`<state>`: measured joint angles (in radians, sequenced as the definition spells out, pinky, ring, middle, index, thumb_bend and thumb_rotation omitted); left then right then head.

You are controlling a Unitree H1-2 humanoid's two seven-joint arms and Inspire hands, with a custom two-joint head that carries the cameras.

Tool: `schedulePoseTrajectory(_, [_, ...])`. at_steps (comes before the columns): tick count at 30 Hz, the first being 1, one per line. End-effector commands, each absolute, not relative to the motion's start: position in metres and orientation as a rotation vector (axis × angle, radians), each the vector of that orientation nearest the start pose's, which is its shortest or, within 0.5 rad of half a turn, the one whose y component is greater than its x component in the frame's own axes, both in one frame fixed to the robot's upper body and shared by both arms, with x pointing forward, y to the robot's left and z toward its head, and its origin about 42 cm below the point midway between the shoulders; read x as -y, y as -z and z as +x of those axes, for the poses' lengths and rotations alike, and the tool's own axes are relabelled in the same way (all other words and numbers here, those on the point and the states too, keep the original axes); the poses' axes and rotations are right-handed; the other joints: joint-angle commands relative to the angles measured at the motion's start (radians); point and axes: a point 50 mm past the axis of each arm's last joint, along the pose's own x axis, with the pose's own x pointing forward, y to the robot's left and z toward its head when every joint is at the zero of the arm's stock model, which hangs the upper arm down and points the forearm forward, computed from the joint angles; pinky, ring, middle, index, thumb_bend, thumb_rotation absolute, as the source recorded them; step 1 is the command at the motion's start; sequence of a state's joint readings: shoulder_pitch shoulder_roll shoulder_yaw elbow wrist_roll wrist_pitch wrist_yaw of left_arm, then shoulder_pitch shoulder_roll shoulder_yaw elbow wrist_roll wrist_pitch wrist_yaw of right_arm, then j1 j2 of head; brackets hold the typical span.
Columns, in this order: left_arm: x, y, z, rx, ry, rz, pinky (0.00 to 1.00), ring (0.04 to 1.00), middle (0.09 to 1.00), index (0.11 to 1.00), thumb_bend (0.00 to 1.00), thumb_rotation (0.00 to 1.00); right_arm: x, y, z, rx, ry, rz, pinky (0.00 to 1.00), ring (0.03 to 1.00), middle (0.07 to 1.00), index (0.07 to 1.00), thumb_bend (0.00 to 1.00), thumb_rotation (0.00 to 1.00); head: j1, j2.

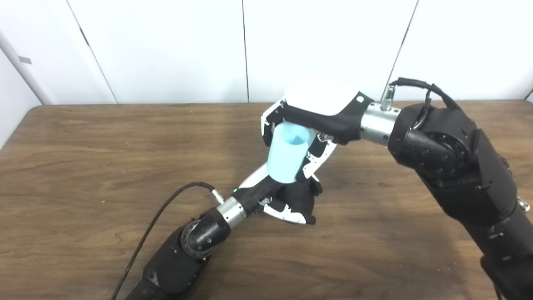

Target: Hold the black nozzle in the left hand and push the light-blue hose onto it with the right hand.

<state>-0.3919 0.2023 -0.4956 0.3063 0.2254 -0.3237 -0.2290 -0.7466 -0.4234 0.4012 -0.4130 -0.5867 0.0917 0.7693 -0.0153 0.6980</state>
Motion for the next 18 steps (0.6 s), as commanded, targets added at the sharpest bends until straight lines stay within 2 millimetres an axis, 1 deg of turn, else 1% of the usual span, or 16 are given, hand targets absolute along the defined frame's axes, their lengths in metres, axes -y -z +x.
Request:
schedulePoseTrajectory(1, [-0.1507,-0.0624,0.3398,0.076,0.891,0.728,0.65,0.683,0.561,0.469,0.51,0.00,0.1421,-0.3911,0.3559,0.748,-0.731,-1.386,0.21,0.343,0.454,0.541,0.51,0.00,-0.003,0.001])
schedulePoseTrajectory(3, [-0.1501,-0.0624,0.3399,0.077,0.893,0.728,0.63,0.665,0.561,0.469,0.51,0.00,0.1425,-0.3928,0.3561,0.749,-0.722,-1.387,0.20,0.339,0.452,0.541,0.51,0.00,-0.002,0.001])
schedulePoseTrajectory(7, [-0.1490,-0.0629,0.3402,0.078,0.895,0.730,0.62,0.659,0.561,0.469,0.51,0.00,0.1426,-0.3941,0.3536,0.773,-0.692,-1.398,0.18,0.334,0.451,0.540,0.51,0.00,-0.001,0.002])
schedulePoseTrajectory(8, [-0.1488,-0.0630,0.3402,0.078,0.895,0.731,0.62,0.658,0.561,0.469,0.51,0.00,0.1426,-0.3942,0.3527,0.782,-0.682,-1.401,0.16,0.387,0.439,0.528,0.51,0.00,-0.001,0.002])
schedulePoseTrajectory(9, [-0.1487,-0.0633,0.3403,0.078,0.895,0.732,0.62,0.658,0.561,0.469,0.51,0.00,0.1424,-0.3940,0.3514,0.800,-0.664,-1.408,0.15,0.421,0.432,0.520,0.52,0.00,-0.001,0.002])
schedulePoseTrajectory(10, [-0.1487,-0.0634,0.3404,0.079,0.895,0.732,0.62,0.659,0.562,0.469,0.51,0.00,0.1422,-0.3938,0.3505,0.812,-0.652,-1.414,0.14,0.432,0.449,0.510,0.52,0.00,-0.001,0.002])
schedulePoseTrajectory(14, [-0.1484,-0.0648,0.3403,0.077,0.895,0.730,0.63,0.672,0.562,0.468,0.51,0.00,0.1409,-0.3922,0.3483,0.867,-0.596,-1.459,0.13,0.443,0.483,0.488,0.52,0.00,-0.004,0.003])
schedulePoseTrajectory(18, [-0.1490,-0.0657,0.3397,0.075,0.895,0.726,0.64,0.683,0.563,0.468,0.51,0.00,0.1402,-0.3929,0.3485,0.847,-0.602,-1.496,0.13,0.443,0.485,0.487,0.52,0.00,-0.005,0.006])
